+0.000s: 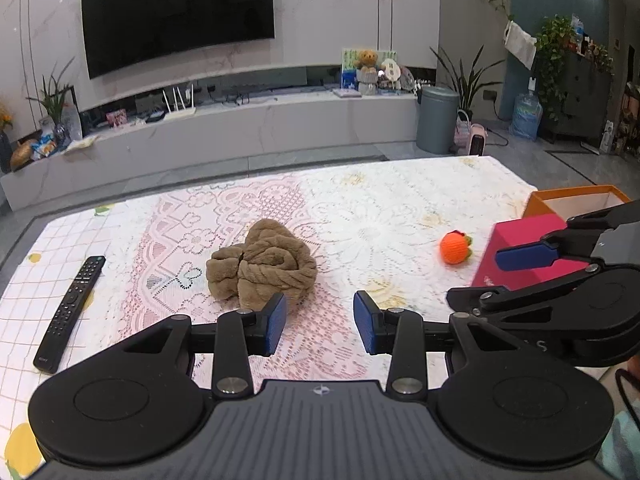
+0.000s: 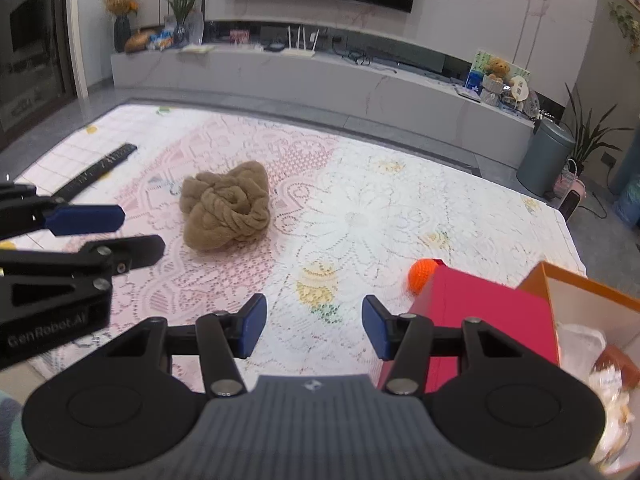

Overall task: Organize soft objects
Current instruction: 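Move both tools back over the brown towel and orange crocheted ball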

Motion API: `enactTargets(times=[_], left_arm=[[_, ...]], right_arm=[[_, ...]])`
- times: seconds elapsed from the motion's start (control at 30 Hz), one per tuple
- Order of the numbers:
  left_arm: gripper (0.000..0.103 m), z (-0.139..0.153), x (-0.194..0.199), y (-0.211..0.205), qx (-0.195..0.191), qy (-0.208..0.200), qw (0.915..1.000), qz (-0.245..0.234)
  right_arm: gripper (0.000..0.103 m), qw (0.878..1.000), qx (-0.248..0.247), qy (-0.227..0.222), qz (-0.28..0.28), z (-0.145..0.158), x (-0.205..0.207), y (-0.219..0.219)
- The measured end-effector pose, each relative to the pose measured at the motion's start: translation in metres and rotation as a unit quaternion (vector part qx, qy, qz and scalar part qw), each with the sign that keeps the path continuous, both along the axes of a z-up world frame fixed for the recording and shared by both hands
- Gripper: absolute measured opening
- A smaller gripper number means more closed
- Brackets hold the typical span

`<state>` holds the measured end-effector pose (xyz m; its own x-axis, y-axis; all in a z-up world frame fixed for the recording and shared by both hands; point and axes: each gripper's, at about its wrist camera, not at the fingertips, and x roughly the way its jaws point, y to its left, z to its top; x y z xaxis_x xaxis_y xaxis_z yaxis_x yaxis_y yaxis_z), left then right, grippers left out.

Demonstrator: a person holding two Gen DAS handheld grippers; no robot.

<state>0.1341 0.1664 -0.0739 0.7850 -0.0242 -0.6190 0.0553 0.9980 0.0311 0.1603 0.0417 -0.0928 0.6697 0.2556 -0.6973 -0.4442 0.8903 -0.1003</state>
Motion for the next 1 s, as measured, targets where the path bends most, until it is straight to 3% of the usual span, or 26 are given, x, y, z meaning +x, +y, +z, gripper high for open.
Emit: enactTargets(times=[0.3,0.63,0.77,0.87,0.9,0.93,1.0], left_arm=[[0.056,-0.018,0.054,0.014,0.003,0.035,0.9994,-0.004],[0.056,-0.049,0.099,-0.002,0.080,0.054,0.9943,-0.045],[0.065,-0.055,0.116,-0.010,0.111,0.071,0.9899,-0.052],[0.066,-0.058,0.127,-0.015,0.121,0.088,0.9875,-0.051],[0.066,-0.059,0.130,-0.016,0.124,0.094,0.9866,-0.049],[0.067,-0.060,0.133,-0.016,0.127,0.099,0.9859,-0.048],[0.069,-0.062,0.140,-0.018,0.132,0.110,0.9841,-0.043]], right_arm=[[0.053,0.998,-0.064,0.022,0.010,-0.014,0.058,0.021],[0.053,0.991,-0.100,0.080,0.028,-0.033,0.118,0.019],[0.053,0.986,-0.099,0.134,0.024,-0.040,0.149,0.008],[0.053,0.982,-0.116,0.148,0.019,-0.044,0.166,0.002],[0.056,0.980,-0.122,0.157,0.016,-0.046,0.173,0.000],[0.065,0.978,-0.124,0.170,0.010,-0.049,0.179,-0.003],[0.067,0.974,-0.119,0.194,0.001,-0.056,0.192,-0.009]])
